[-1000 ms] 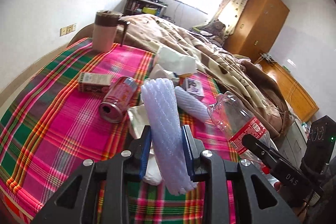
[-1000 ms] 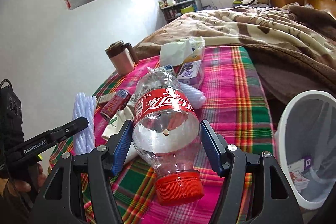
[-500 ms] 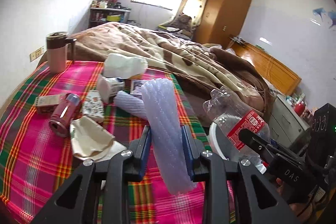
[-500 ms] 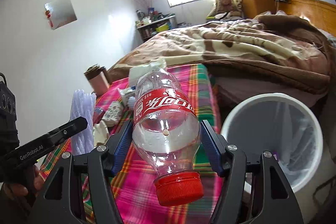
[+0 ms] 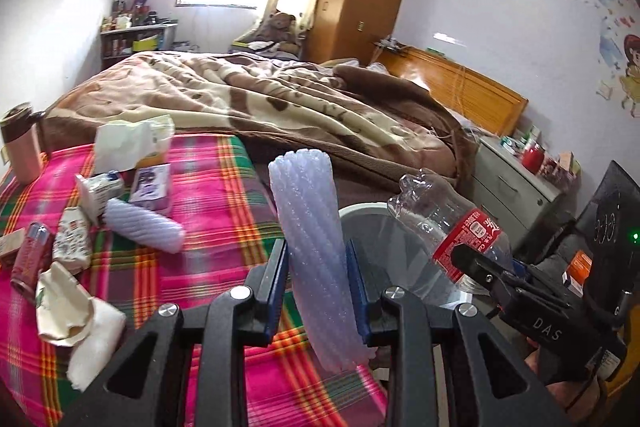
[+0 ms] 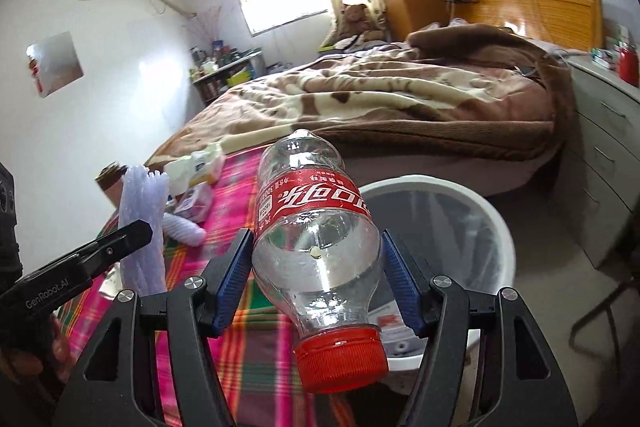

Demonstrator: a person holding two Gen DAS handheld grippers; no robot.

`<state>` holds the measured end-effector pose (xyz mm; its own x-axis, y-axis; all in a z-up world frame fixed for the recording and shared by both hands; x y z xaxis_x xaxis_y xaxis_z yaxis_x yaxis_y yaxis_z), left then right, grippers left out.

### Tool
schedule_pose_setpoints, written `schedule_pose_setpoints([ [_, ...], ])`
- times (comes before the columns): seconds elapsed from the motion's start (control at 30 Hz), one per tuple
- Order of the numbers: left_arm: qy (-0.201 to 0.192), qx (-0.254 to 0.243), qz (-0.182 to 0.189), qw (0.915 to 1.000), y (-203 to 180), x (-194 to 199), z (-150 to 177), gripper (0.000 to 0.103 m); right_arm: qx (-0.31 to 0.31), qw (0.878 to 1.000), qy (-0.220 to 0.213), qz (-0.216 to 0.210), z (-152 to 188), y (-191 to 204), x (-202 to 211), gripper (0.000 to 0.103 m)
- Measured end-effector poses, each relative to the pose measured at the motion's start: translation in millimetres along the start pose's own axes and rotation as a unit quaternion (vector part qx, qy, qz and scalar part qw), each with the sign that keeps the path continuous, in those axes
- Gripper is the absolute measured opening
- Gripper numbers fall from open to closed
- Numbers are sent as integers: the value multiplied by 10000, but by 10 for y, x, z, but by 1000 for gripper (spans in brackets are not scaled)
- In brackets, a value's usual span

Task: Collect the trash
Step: 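Carry the foam sleeve with left while right carries the bottle to the wastebasket, then open both grippers over the wastebasket to drop the sleeve and bottle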

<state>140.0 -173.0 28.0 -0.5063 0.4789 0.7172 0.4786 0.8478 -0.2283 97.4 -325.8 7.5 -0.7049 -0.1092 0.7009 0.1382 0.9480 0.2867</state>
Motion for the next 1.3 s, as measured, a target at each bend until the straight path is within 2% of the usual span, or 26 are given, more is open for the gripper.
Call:
schedule_pose_setpoints([
  [0.17, 212, -211, 136, 9995, -261, -232, -37, 30, -228, 9993, 38, 283, 30, -279, -34, 66],
  [0.43, 473, -492, 225, 9974, -605, -502, -38, 31, -465, 9969, 342, 542, 149, -568, -173, 66],
  [0.67, 664, -667, 180, 9954, -735, -718, -43, 31, -476, 9946, 569, 726, 177, -690, -263, 66],
  [0.9, 864, -631, 241, 9940, -752, -861, -20, 31, -490, 9921, 742, 889, 178, -774, -349, 66],
  [1.0, 912, -583, 257, 9938, -745, -894, -20, 35, -464, 9908, 842, 951, 170, -792, -393, 66],
  [1.07, 928, -554, 253, 9938, -729, -902, -14, 52, -451, 9898, 876, 1024, 176, -809, -407, 66],
  [1.1, 921, -536, 264, 9940, -721, -898, -11, 55, -439, 9895, 905, 1038, 179, -815, -418, 66],
  [1.3, 896, -462, 240, 9946, -654, -875, -13, 60, -417, 9898, 766, 1128, 166, -805, -364, 66],
])
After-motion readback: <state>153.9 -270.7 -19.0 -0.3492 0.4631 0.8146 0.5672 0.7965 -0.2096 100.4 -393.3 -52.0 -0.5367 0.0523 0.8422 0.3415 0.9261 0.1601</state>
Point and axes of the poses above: each gripper's, at about its wrist camera, not at the fingertips, and x roughly against the way its jaws point, y to its left, z to its underside, the point moved 5 cm from there along -x, roughly the way its jaws point, and after that the axes turned 12 degrees about y, right-handed, at the moved point
